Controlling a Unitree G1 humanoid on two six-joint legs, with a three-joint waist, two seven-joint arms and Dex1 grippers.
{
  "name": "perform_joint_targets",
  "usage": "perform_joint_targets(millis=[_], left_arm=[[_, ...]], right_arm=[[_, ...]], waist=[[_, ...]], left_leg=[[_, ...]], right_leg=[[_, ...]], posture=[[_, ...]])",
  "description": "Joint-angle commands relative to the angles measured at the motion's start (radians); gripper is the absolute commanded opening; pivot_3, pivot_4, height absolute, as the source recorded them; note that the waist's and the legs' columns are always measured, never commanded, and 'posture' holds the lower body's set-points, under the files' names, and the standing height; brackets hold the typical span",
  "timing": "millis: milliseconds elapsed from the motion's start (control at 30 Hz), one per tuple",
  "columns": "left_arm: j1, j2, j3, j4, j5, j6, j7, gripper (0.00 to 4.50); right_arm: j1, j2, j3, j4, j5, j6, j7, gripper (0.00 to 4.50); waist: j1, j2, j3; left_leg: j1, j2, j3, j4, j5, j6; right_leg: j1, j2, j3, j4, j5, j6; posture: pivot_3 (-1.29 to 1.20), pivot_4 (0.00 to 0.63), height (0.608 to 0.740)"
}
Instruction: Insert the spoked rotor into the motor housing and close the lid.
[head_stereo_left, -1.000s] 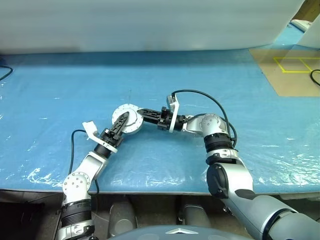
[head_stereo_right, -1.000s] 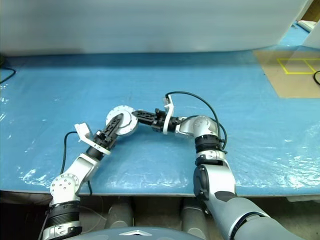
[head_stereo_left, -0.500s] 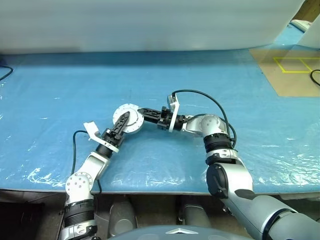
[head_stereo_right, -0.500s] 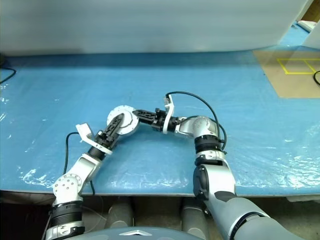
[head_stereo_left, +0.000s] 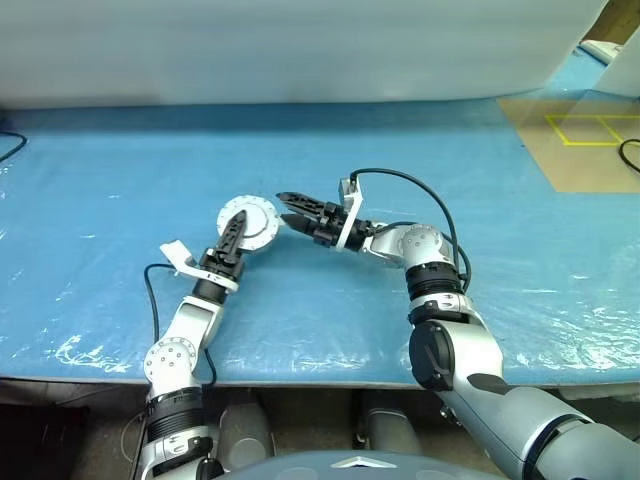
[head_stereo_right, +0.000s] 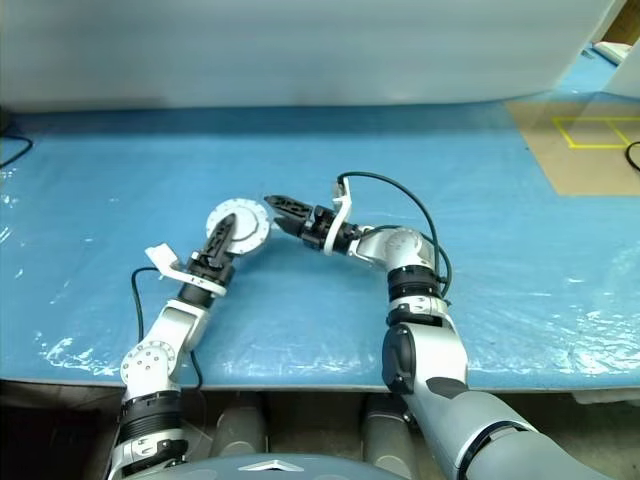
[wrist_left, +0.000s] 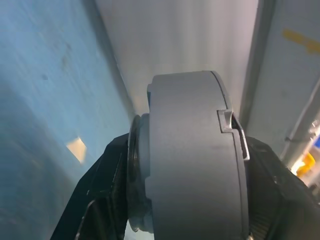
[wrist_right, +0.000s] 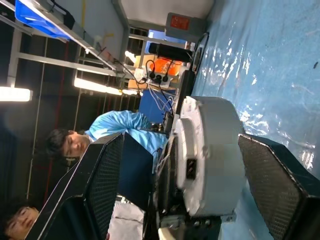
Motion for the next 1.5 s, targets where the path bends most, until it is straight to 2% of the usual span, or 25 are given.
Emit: perform_joint_targets(millis=[33,333,700,933,1300,1400,1500], left_arm=[[-0.040,-0.006,0.043,-0.004,0.009,-0.088,0.002,2.71],[-0.106,0.035,0.146,0.113,0.125,-0.326,0.039,2.71],[-0.201,0.156,0.212,0.304,0.205,-0.450,0.016,2.71],[-0.260,0.238,0.197,0.445,0.297,-0.471,-0.006,2.71],[-0.320,0.291,0.213,0.576,0.379,-0.528,-0.018,2.71],[-0.317,0.289,0.226,0.584,0.388,-0.548,-0.008,3.49],[-0.315,0.284,0.246,0.586,0.396,-0.591,0.026,4.47]], right_arm=[[-0.024,0.004,-0.010,-0.023,0.038,-0.004,0.005,3.84],[-0.015,0.006,0.009,-0.036,0.045,0.002,0.016,3.84],[-0.006,0.010,0.029,-0.053,0.043,0.010,0.034,3.84],[-0.003,0.006,0.039,-0.058,0.041,0.009,0.036,3.84],[0.001,0.001,0.046,-0.062,0.039,0.004,0.036,3.84],[0.000,0.002,0.050,-0.059,0.036,-0.001,0.037,3.88],[-0.002,0.001,0.056,-0.056,0.032,-0.007,0.041,3.88]], waist=[[0.000,0.000,0.000],[0.002,-0.002,0.001],[0.005,-0.003,0.001],[0.005,-0.003,0.000],[0.005,-0.003,0.000],[0.004,-0.003,0.000],[0.004,-0.003,0.000]], left_leg=[[0.000,0.000,0.000,0.000,0.000,0.000],[0.000,0.000,0.000,0.000,0.000,0.000],[0.000,0.000,-0.001,0.001,0.000,0.000],[0.000,0.000,-0.001,0.001,0.000,0.000],[0.001,0.000,-0.002,0.001,0.000,0.000],[0.001,0.000,-0.002,0.001,0.000,0.000],[0.002,0.000,-0.002,0.001,0.000,0.000]], right_leg=[[0.000,0.000,0.000,0.000,0.000,0.000],[0.000,0.000,-0.001,0.000,0.000,0.000],[0.000,0.000,-0.001,0.001,0.002,0.003],[0.000,0.000,-0.001,0.003,0.002,0.004],[0.000,0.000,-0.001,0.005,0.002,0.004],[0.000,0.000,-0.001,0.005,0.002,0.004],[0.000,0.000,-0.001,0.006,0.001,0.002]], posture=[[0.00,0.150,0.740],[0.00,0.150,0.740],[0.00,0.150,0.740],[0.00,0.150,0.740],[0.00,0.150,0.740],[0.00,0.150,0.740],[0.00,0.150,0.740]])
